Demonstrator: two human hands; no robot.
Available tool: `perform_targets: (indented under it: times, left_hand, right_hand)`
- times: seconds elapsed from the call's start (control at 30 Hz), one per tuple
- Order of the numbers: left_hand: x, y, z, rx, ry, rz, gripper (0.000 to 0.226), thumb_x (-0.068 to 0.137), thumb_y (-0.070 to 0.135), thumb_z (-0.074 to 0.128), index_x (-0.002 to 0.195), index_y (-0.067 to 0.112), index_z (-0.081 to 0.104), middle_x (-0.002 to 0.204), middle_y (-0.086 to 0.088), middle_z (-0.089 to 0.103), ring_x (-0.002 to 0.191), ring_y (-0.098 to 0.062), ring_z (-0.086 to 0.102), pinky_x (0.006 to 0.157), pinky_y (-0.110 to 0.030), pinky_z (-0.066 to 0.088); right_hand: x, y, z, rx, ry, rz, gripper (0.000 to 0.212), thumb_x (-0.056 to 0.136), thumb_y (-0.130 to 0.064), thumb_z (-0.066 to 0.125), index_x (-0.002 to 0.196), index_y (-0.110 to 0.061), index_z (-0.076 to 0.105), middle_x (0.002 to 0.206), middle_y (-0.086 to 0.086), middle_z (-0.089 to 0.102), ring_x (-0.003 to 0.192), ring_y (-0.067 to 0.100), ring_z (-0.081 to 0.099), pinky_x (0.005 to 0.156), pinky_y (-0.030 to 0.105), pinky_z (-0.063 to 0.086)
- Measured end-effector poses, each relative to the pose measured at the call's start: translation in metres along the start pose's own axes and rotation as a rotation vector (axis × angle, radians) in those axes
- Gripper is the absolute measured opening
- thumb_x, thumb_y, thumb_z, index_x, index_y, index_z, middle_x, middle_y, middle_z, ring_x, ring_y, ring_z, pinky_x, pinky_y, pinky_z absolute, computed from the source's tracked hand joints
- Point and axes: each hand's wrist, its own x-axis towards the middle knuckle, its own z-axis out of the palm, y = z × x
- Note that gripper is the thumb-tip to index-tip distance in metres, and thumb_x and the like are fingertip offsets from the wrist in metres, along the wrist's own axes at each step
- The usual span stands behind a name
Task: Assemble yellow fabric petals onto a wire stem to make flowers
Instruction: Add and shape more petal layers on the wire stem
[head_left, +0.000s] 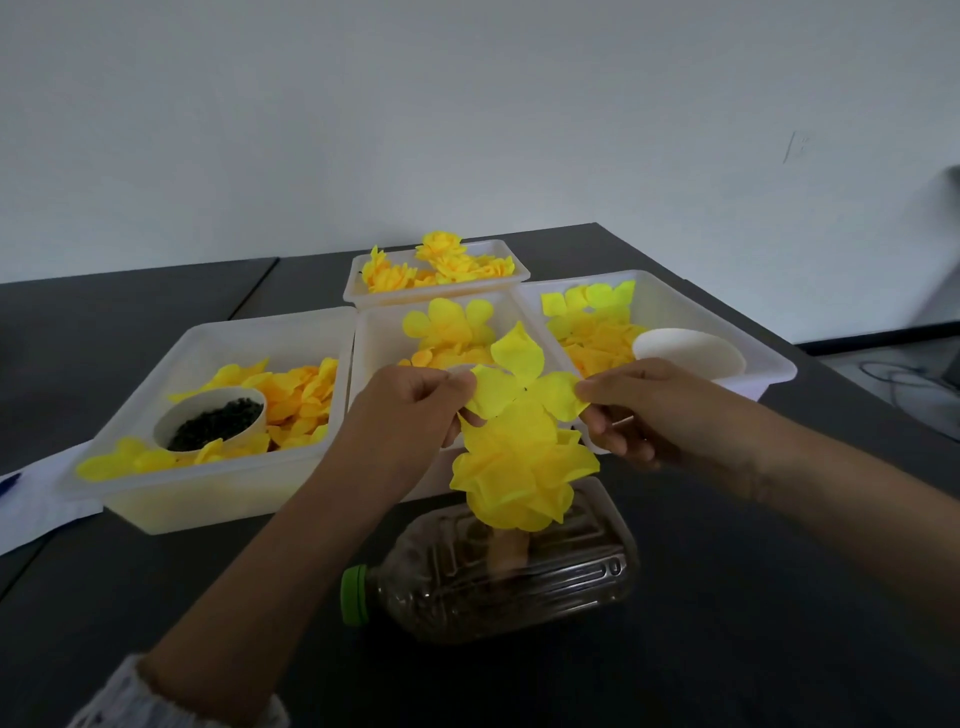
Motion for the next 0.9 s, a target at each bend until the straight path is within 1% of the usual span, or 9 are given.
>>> perform_targets:
  times: [0.1, 0.3, 0.47, 0.53, 0.6, 0.7, 0.73, 0.8, 0.9]
  left_hand:
    - [0.002, 0.001, -0.001, 0.014, 0.016, -0.008, 0.044, 0.099, 0.025, 0.05, 0.061, 0.008, 0.064, 0.037, 0.011, 0.043, 0.035, -0.002, 0.038, 0.042, -0.012, 0.029]
    - [0.004, 0.002, 0.0, -0.006, 0.026, -0.034, 0.043, 0.098, 0.027, 0.053, 0.058, 0.017, 0.067, 0.037, 0.012, 0.043, 0.035, -0.002, 0.038, 0.048, -0.024, 0.027]
    - [0.006, 0.0, -0.002, -0.032, 0.038, -0.042, 0.043, 0.098, 0.025, 0.053, 0.058, 0.015, 0.067, 0.036, 0.01, 0.039, 0.033, -0.004, 0.033, 0.039, -0.01, 0.028]
    - [0.006, -0.001, -0.002, -0.025, 0.032, -0.046, 0.043, 0.098, 0.024, 0.053, 0.058, 0.016, 0.067, 0.036, 0.01, 0.039, 0.033, -0.004, 0.034, 0.038, -0.009, 0.028]
    - [0.005, -0.001, -0.001, 0.003, 0.016, -0.05, 0.043, 0.098, 0.025, 0.054, 0.058, 0.016, 0.067, 0.036, 0.01, 0.04, 0.033, -0.003, 0.035, 0.042, -0.011, 0.031]
    - [0.003, 0.001, -0.001, 0.028, 0.007, -0.043, 0.044, 0.097, 0.025, 0.055, 0.056, 0.019, 0.068, 0.035, 0.009, 0.043, 0.035, -0.001, 0.04, 0.062, -0.033, 0.048]
    - [0.003, 0.002, -0.001, 0.033, 0.015, -0.034, 0.044, 0.096, 0.024, 0.056, 0.055, 0.019, 0.068, 0.035, 0.01, 0.045, 0.036, 0.0, 0.043, 0.071, -0.037, 0.05]
    - [0.002, 0.003, -0.002, 0.072, 0.037, -0.007, 0.044, 0.096, 0.024, 0.057, 0.053, 0.022, 0.067, 0.036, 0.012, 0.049, 0.039, 0.002, 0.047, 0.071, -0.034, 0.046]
    - [-0.001, 0.003, -0.003, 0.152, 0.07, 0.036, 0.048, 0.095, 0.029, 0.057, 0.048, 0.027, 0.065, 0.041, 0.007, 0.055, 0.043, -0.002, 0.049, 0.066, -0.031, 0.044]
  right_hand:
    - [0.001, 0.001, -0.001, 0.055, -0.004, -0.004, 0.046, 0.095, -0.028, 0.051, 0.05, -0.019, 0.057, 0.049, 0.004, 0.048, 0.041, 0.014, 0.034, 0.04, 0.021, 0.028]
    - [0.003, 0.001, -0.003, 0.054, 0.003, 0.002, 0.046, 0.093, -0.029, 0.053, 0.048, -0.019, 0.057, 0.049, 0.004, 0.048, 0.049, 0.018, 0.035, 0.044, 0.023, 0.028]
    - [0.005, -0.003, -0.003, 0.114, -0.01, 0.022, 0.047, 0.093, -0.027, 0.053, 0.047, -0.019, 0.057, 0.047, 0.003, 0.046, 0.049, 0.018, 0.034, 0.042, 0.021, 0.027]
    - [0.006, -0.004, -0.004, 0.104, -0.008, 0.04, 0.047, 0.093, -0.027, 0.054, 0.047, -0.019, 0.058, 0.046, 0.003, 0.046, 0.047, 0.018, 0.034, 0.041, 0.021, 0.027]
    - [0.007, -0.004, -0.004, 0.073, -0.011, 0.054, 0.047, 0.093, -0.027, 0.054, 0.046, -0.019, 0.058, 0.045, 0.003, 0.048, 0.045, 0.018, 0.034, 0.04, 0.021, 0.028]
    - [0.008, -0.002, -0.003, 0.042, -0.004, 0.09, 0.047, 0.093, -0.026, 0.054, 0.047, -0.018, 0.059, 0.046, 0.004, 0.049, 0.046, 0.018, 0.034, 0.041, 0.022, 0.028]
    - [0.009, -0.002, -0.003, 0.034, 0.001, 0.1, 0.047, 0.093, -0.025, 0.053, 0.047, -0.018, 0.059, 0.046, 0.004, 0.049, 0.046, 0.019, 0.034, 0.041, 0.023, 0.027]
    - [0.01, -0.002, 0.0, 0.014, 0.016, 0.098, 0.047, 0.093, -0.024, 0.053, 0.048, -0.016, 0.06, 0.046, 0.006, 0.052, 0.046, 0.02, 0.035, 0.042, 0.024, 0.027]
    - [0.01, -0.004, 0.002, -0.013, 0.055, 0.05, 0.041, 0.095, -0.02, 0.053, 0.057, -0.011, 0.067, 0.052, 0.006, 0.059, 0.044, 0.018, 0.038, 0.044, 0.024, 0.027]
